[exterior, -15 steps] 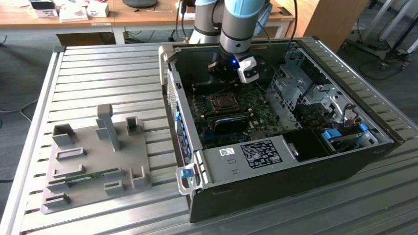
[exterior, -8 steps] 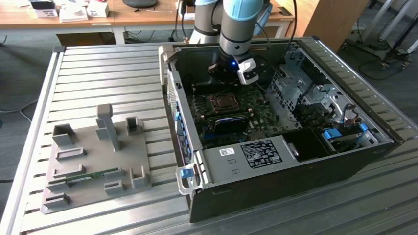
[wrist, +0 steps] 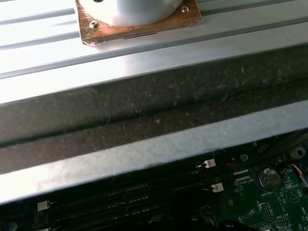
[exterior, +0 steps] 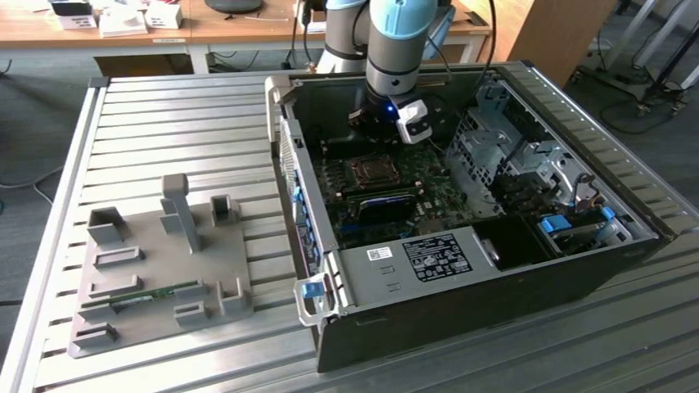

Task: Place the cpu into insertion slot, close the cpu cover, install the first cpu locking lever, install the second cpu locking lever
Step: 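Install the first cpu locking lever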

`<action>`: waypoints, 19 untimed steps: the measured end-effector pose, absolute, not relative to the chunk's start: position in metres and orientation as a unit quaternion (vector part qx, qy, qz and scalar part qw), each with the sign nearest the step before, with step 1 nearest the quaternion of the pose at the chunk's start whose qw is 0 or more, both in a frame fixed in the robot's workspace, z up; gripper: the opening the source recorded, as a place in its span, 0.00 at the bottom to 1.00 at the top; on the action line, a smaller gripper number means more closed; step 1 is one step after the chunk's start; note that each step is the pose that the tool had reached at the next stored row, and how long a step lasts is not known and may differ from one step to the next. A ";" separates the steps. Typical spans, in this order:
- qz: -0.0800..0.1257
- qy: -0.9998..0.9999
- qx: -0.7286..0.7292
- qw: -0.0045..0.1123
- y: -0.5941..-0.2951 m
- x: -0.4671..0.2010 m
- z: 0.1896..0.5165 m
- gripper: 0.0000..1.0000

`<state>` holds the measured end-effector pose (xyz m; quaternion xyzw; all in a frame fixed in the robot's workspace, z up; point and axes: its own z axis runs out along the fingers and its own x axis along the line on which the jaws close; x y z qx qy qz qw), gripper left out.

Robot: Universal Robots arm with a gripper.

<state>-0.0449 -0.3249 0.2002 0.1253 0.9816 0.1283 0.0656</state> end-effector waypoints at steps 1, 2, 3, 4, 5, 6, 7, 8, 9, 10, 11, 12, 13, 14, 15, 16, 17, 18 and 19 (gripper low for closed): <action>0.128 0.982 0.125 0.066 -0.325 -0.045 0.200 0.11; 0.129 0.982 0.125 0.067 -0.325 -0.045 0.199 0.11; 0.129 0.981 0.125 0.068 -0.325 -0.045 0.199 0.11; 0.129 0.981 0.125 0.068 -0.325 -0.045 0.199 0.11; 0.129 0.981 0.125 0.068 -0.325 -0.045 0.199 0.11; 0.129 0.981 0.125 0.068 -0.325 -0.045 0.199 0.11; 0.129 0.981 0.125 0.068 -0.325 -0.045 0.199 0.11; 0.129 0.981 0.125 0.068 -0.325 -0.045 0.199 0.11; 0.129 0.981 0.125 0.068 -0.325 -0.045 0.199 0.11; 0.129 0.981 0.126 0.068 -0.325 -0.045 0.199 0.11; 0.129 0.981 0.126 0.069 -0.325 -0.046 0.199 0.11; 0.129 0.981 0.127 0.069 -0.325 -0.046 0.199 0.11; 0.129 0.981 0.127 0.069 -0.325 -0.047 0.199 0.11; 0.129 0.981 0.127 0.069 -0.325 -0.048 0.199 0.11; 0.129 0.981 0.127 0.069 -0.325 -0.049 0.199 0.11; 0.129 0.981 0.127 0.069 -0.325 -0.050 0.199 0.11; 0.129 0.981 0.127 0.070 -0.325 -0.052 0.199 0.11; 0.129 0.981 0.127 0.070 -0.325 -0.053 0.199 0.11; 0.129 0.981 0.127 0.070 -0.325 -0.054 0.199 0.11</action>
